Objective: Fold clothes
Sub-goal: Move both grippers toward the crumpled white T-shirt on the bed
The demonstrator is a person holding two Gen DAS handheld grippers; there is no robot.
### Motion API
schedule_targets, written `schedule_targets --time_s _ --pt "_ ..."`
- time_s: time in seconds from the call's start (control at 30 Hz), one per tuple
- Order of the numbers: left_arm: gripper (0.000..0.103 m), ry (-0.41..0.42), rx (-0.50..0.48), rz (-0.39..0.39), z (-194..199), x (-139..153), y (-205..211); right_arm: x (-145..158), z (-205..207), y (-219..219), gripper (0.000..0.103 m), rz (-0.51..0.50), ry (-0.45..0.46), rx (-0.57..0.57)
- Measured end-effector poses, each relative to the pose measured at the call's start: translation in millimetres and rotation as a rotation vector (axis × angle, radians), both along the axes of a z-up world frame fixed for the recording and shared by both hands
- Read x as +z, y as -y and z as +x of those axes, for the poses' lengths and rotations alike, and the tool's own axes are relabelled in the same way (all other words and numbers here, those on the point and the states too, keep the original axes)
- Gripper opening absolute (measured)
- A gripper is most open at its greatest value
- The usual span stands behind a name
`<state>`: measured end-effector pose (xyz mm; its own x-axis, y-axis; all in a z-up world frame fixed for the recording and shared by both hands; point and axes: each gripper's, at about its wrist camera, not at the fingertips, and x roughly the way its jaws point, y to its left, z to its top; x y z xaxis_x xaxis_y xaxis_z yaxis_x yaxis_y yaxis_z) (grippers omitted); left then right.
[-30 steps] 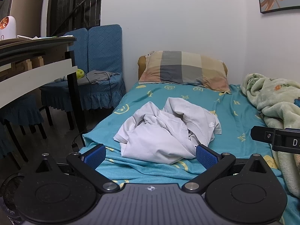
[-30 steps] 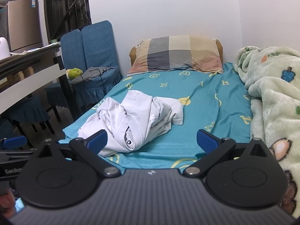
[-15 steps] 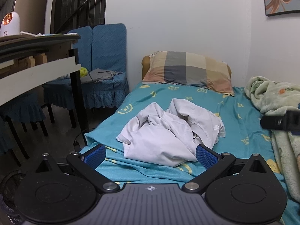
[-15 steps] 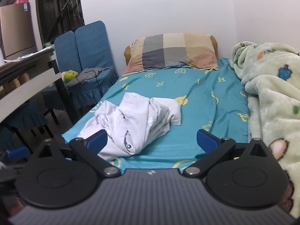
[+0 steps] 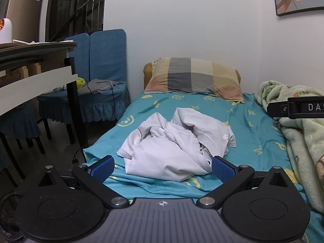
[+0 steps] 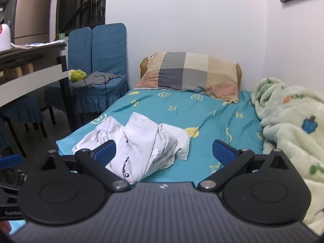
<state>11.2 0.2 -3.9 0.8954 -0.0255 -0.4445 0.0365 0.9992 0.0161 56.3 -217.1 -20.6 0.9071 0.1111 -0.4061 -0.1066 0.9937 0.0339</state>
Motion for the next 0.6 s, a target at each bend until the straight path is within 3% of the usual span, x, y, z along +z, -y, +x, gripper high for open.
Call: schedule_targets --time_s 0.27,0.43,0.6 --pt "0.103 -0.037 -0.052 -0.015 30.6 -2.5 15.6 -11.7 -0.8 27.3 0.103 0.042 0.123 -0.077" --pt "0.103 -0.079 -0.116 -0.042 78.8 -10.8 37.9 -12.8 5.1 51.8 0.103 0.203 0.083 -0.049" --pt "0.096 -0.117 -0.142 -0.024 138.5 -31.7 57.1 -19.5 19.6 69.4 0.103 0.311 -0.02 -0.023"
